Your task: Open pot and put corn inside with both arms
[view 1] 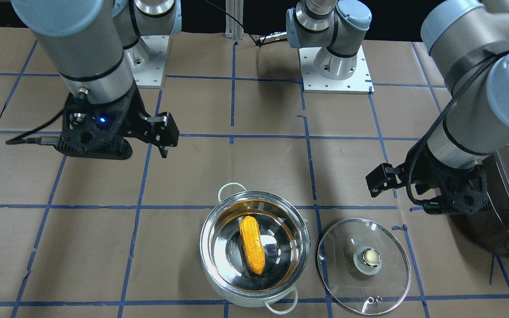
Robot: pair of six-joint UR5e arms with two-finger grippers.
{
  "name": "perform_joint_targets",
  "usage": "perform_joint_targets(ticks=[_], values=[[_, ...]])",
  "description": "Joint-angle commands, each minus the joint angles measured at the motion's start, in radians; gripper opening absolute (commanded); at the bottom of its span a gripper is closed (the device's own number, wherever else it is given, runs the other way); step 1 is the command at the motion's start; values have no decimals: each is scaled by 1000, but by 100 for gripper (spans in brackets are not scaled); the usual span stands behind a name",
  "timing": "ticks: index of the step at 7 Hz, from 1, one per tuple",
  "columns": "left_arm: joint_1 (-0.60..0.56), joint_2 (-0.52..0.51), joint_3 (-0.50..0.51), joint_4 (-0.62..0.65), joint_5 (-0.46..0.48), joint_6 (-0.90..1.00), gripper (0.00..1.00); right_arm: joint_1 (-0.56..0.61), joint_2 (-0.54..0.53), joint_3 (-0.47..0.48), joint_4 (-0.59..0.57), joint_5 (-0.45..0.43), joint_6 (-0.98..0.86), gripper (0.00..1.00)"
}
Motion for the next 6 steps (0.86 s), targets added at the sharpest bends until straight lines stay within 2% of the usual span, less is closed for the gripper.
perform_joint_targets(ticks=[1, 6], values=[[-31, 73, 22, -112, -6, -6, 100, -76, -152, 202, -25, 4, -29, 99], [-42, 88, 13, -108, -37, -3, 100, -69, -158, 203, -27, 4, -30, 100]])
